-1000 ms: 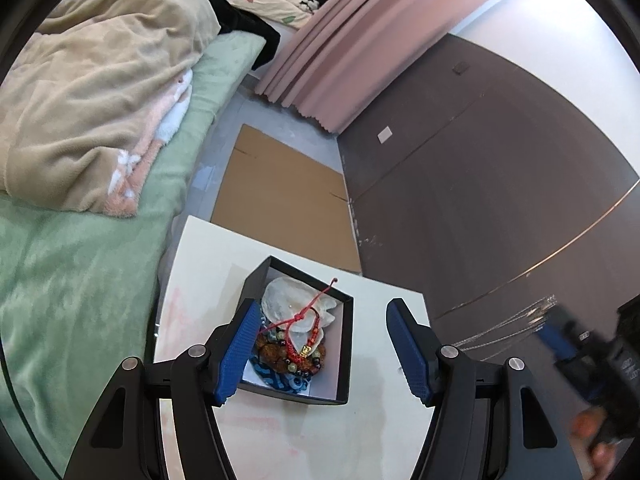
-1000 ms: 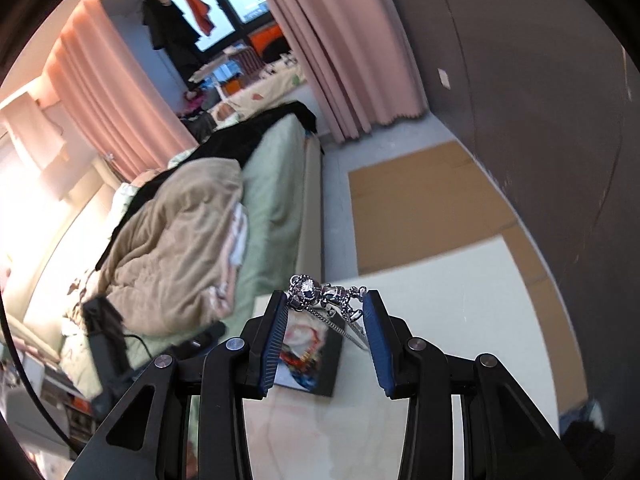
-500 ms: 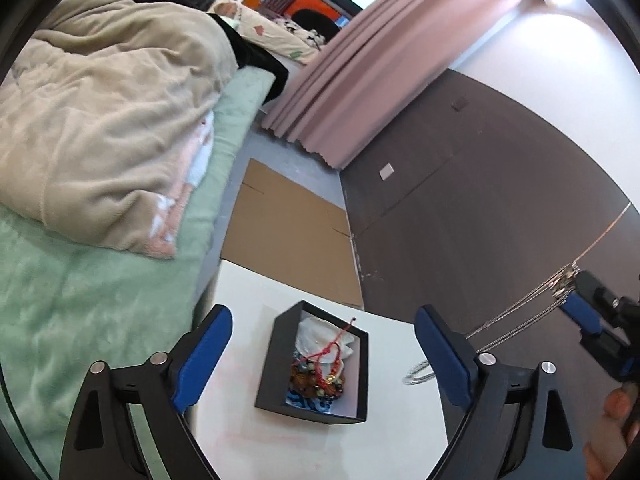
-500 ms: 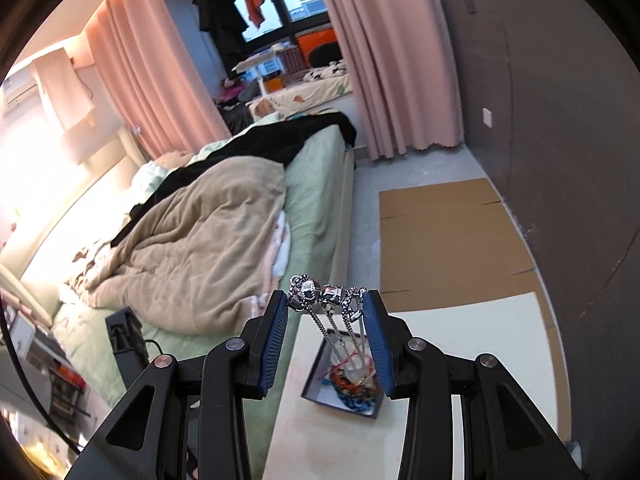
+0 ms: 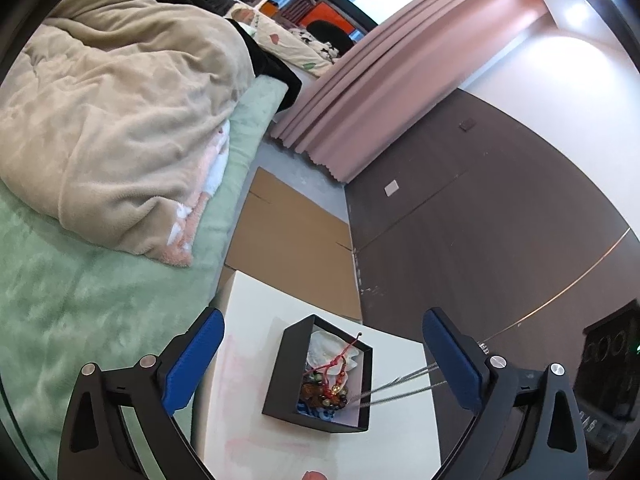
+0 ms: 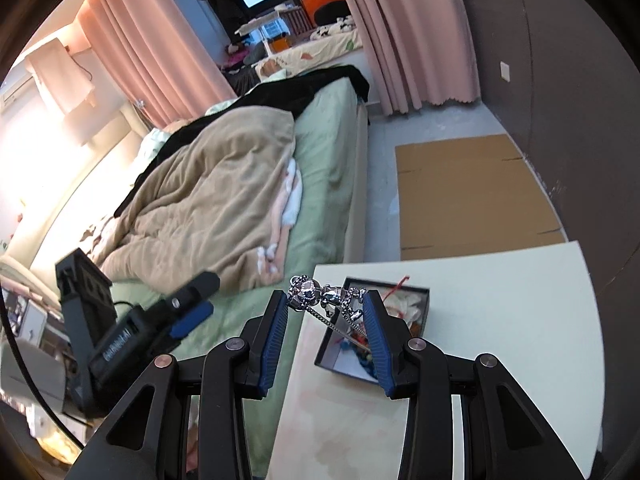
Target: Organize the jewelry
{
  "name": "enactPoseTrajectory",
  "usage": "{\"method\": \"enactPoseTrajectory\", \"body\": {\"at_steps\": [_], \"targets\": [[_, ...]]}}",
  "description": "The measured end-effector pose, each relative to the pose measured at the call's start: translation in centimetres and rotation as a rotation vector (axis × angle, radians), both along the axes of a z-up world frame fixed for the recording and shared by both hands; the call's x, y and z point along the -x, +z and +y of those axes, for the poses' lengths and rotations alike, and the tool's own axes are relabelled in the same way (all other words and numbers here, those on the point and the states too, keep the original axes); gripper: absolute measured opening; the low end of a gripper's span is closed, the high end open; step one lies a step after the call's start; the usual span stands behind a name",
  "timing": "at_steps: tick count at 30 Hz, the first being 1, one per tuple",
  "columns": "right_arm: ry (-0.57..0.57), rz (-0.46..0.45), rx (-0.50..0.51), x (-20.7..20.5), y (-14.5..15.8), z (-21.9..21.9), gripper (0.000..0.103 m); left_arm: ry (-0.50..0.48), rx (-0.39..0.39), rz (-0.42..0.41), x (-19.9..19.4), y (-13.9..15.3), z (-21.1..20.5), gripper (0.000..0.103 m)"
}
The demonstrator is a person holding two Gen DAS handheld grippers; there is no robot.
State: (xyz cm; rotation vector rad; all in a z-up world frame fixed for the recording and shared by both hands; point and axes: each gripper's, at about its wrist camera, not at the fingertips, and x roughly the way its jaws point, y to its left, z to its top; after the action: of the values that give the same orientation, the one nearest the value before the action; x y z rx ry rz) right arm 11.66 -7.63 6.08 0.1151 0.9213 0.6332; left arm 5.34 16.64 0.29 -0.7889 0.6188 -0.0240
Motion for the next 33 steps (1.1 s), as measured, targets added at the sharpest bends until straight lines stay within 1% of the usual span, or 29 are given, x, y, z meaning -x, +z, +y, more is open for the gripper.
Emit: {"method": "enactPoseTrajectory", "body": {"at_steps": [4,7,11,12,13,14,15,17,18,20,22,27,31,33], "targets": [[0.012,0.027,-0.002,0.1,-1.8,0.2,0.04,-0.003,0.002,0.015,-0.2,-0.3,-0.1,0.099],[0.023,0.056,-0.005,-0.1,-3.5,0.3,0.04,-0.002,-0.016,0.021,-0.2,-0.3,-0.3,0.099],[0.026,0.132,-0.013,-1.1,-6.6,0.3,0.041,-0.008,-0.046,0.031,0.0,-0.3,-0.8,0.099],[0.035,0.167,-0.037,-1.5,-7.6,0.1,0.042,-0.01,-0.053,0.034,-0.1,-0.4,-1.0,0.099],[0.04,0.185,-0.056,-1.6,-8.2,0.0,0.045,-0.013,-0.066,0.038,-0.1,-0.4,-1.3,0.099],[0.042,0.203,-0.075,-1.9,-8.9,-0.3,0.052,-0.014,-0.078,0.042,-0.1,-0.5,-1.5,0.099],[0.036,0.214,-0.077,-2.0,-9.2,-0.6,0.054,-0.016,-0.093,0.046,-0.1,-0.6,-1.8,0.099],[0.02,0.227,-0.074,-2.2,-9.4,-1.3,0.054,-0.021,-0.128,0.054,-0.2,-0.7,-2.5,0.099],[0.016,0.218,-0.088,-2.1,-9.2,-1.9,0.055,-0.025,-0.141,0.058,-0.3,-0.8,-2.8,0.099],[-0.005,0.2,-0.093,-1.9,-8.9,-3.1,0.066,-0.034,-0.167,0.064,-0.4,-0.8,-3.6,0.099],[-0.027,0.196,-0.095,-1.8,-9.0,-4.3,0.069,-0.049,-0.195,0.063,-0.5,-0.7,-4.5,0.099],[-0.071,0.213,-0.07,-2.0,-9.1,-7.2,0.069,-0.115,-0.27,0.08,-0.5,-0.8,-7.1,0.099],[-0.089,0.174,-0.029,-1.7,-8.3,-8.9,0.069,-0.14,-0.33,0.098,0.0,-0.6,-9.0,0.099],[-0.098,0.155,-0.013,-1.4,-7.9,-9.9,0.069,-0.153,-0.336,0.09,0.3,-0.5,-9.7,0.099]]}}
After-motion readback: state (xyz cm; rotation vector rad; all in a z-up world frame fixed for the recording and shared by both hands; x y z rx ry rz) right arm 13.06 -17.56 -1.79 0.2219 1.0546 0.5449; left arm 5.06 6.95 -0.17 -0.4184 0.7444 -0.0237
